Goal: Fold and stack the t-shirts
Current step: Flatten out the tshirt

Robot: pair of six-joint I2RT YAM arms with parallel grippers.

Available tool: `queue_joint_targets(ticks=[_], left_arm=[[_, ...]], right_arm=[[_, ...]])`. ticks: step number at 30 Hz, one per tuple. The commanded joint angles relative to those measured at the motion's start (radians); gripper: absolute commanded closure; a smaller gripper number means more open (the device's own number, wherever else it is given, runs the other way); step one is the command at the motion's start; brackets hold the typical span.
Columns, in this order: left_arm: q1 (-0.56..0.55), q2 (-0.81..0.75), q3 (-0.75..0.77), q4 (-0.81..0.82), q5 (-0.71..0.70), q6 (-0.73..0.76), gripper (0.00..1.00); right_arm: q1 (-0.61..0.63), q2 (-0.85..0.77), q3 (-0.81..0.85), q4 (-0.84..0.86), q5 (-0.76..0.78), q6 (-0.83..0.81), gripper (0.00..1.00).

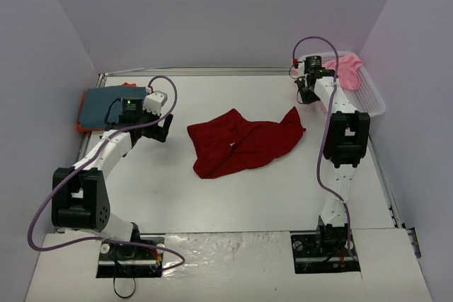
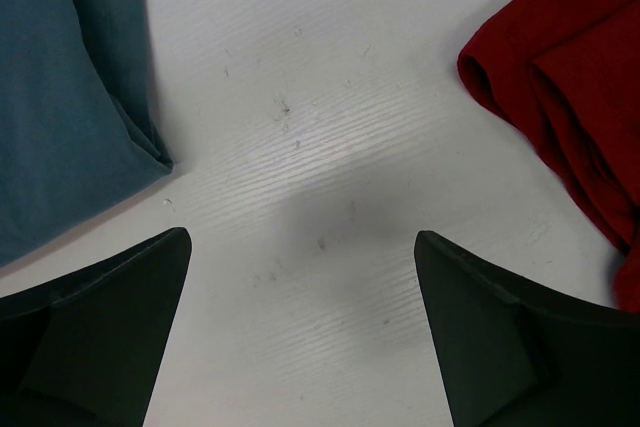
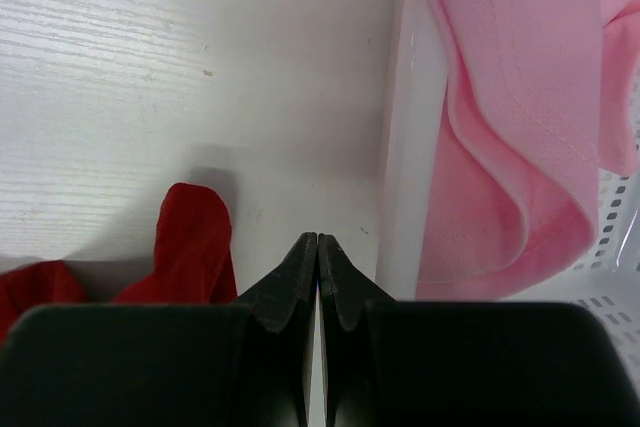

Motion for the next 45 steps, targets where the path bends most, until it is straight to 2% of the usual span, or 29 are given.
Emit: queue_joint_targets(ticks=[1,3,4,8,10,12,14,19,20,25,29,34,45], left_arm=[[0.007,-0.022,0.029,-0.009,0.021,-0.006,0.06],[0.01,-0.019,0.03,-0.012,0.027,-0.006,0.06],[0.012,-0.017,0.033,-0.019,0.043,-0.006,0.06],[0.032,-0.02,0.044,-0.039,0.104,-0.004,0.02],[0.042,-0.023,0.052,-0.055,0.136,-0.003,0.01],[0.048,-0.027,0.058,-0.07,0.156,-0.003,0.02],[0.056,-0.03,0.066,-0.078,0.164,-0.003,0.06],[0.078,-0.03,0.076,-0.096,0.162,0.001,0.06],[0.12,-0.028,0.087,-0.104,0.158,-0.004,0.06],[0.191,-0.002,0.129,-0.164,0.155,-0.018,0.06],[0.197,-0.028,0.106,-0.161,0.119,-0.003,0.06],[0.197,-0.039,0.098,-0.161,0.104,0.004,0.06],[0.193,0.0,0.081,-0.128,0.121,0.004,0.06]], right_arm=[[-0.007,-0.012,0.019,-0.008,-0.004,-0.011,1.0],[-0.007,-0.039,0.007,-0.01,-0.07,-0.015,1.0],[-0.002,-0.081,-0.016,-0.01,-0.095,-0.025,0.94],[0.018,-0.2,-0.076,-0.02,-0.178,-0.046,0.84],[0.033,-0.268,-0.111,-0.046,-0.239,-0.061,0.72],[0.054,-0.334,-0.141,-0.088,-0.332,-0.107,0.68],[0.109,-0.377,-0.196,-0.121,-0.368,-0.138,0.59],[0.33,-0.464,-0.268,-0.212,-0.383,-0.23,0.5],[0.362,-0.467,-0.267,-0.221,-0.385,-0.236,0.49],[0.548,-0.427,-0.233,-0.26,-0.385,-0.278,0.47],[0.608,-0.343,-0.187,-0.251,-0.301,-0.273,0.47],[0.576,-0.211,-0.122,-0.183,-0.158,-0.2,0.5],[0.538,-0.045,0.006,-0.169,-0.103,-0.129,0.46]])
